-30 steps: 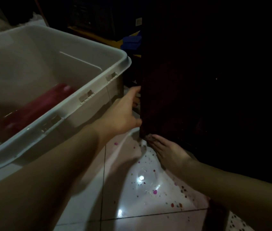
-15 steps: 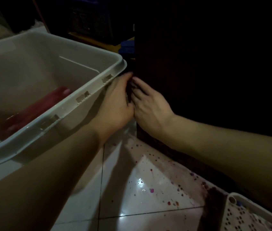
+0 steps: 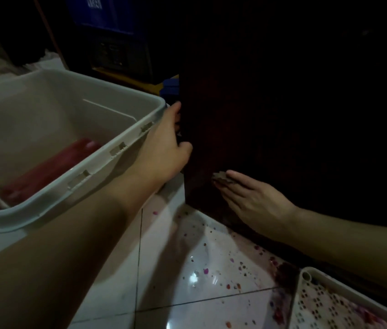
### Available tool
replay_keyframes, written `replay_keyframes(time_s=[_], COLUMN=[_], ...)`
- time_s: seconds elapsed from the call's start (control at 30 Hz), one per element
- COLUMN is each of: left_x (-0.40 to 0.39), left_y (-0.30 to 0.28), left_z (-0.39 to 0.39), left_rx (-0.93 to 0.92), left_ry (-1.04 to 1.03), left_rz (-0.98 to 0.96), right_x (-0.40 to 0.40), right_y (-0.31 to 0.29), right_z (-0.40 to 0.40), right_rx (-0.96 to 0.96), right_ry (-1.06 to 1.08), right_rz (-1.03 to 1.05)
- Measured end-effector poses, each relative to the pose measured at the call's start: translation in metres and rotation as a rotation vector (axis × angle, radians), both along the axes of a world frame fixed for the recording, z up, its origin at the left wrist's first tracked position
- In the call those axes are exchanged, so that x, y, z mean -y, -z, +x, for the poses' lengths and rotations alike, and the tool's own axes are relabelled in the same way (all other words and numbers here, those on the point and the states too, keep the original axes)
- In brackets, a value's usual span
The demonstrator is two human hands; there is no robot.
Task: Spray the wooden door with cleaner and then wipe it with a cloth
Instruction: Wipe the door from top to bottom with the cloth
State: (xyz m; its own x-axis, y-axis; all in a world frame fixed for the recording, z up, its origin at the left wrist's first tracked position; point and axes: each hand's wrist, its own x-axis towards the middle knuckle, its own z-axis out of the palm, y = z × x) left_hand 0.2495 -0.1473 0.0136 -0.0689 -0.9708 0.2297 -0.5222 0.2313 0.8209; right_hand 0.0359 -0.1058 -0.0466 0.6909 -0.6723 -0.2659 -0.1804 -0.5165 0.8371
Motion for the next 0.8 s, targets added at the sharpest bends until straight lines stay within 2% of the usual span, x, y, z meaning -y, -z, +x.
replay_keyframes(time_s=[0.1,0.27,0.3,0.43,0.5,0.6,0.67,0.73,0.8], left_x=[0.0,-0.006,-0.008,-0.021,-0.029,-0.037,-0.04,-0.042,-0.043], left_y=[-0.007,-0.02,-0.023,-0.04,-0.052,-0.063,-0.066,-0.066,-0.068], left_z=[-0.004,-0.008,-0.008,-0.016,-0.027,-0.04,-0.045,-0.046,-0.046], left_rx=[-0.006,-0.035,-0.023,0.09,0.161,0.196,0.2,0.223,0.238], left_ry=[0.001,0.048,0.048,0.041,0.063,0.087,0.082,0.077,0.092], left_rz=[-0.037,-0.061,-0.071,-0.126,-0.158,-0.18,-0.191,-0.223,-0.24], right_x=[-0.003,-0.001,-0.008,-0.037,-0.032,-0.022,-0.022,-0.029,-0.037], right_y=[-0.033,-0.085,-0.084,-0.052,-0.057,-0.11,-0.143,-0.157,-0.147], right_z=[-0.006,-0.021,-0.025,-0.04,-0.045,-0.04,-0.04,-0.036,-0.032], right_rx=[0.082,0.451,0.438,0.161,0.216,0.411,0.472,0.482,0.428], right_ry=[0.01,-0.016,0.004,0.073,0.061,0.003,0.038,0.131,0.139], right_rz=[-0.069,-0.228,-0.203,-0.009,-0.069,-0.245,-0.358,-0.387,-0.309])
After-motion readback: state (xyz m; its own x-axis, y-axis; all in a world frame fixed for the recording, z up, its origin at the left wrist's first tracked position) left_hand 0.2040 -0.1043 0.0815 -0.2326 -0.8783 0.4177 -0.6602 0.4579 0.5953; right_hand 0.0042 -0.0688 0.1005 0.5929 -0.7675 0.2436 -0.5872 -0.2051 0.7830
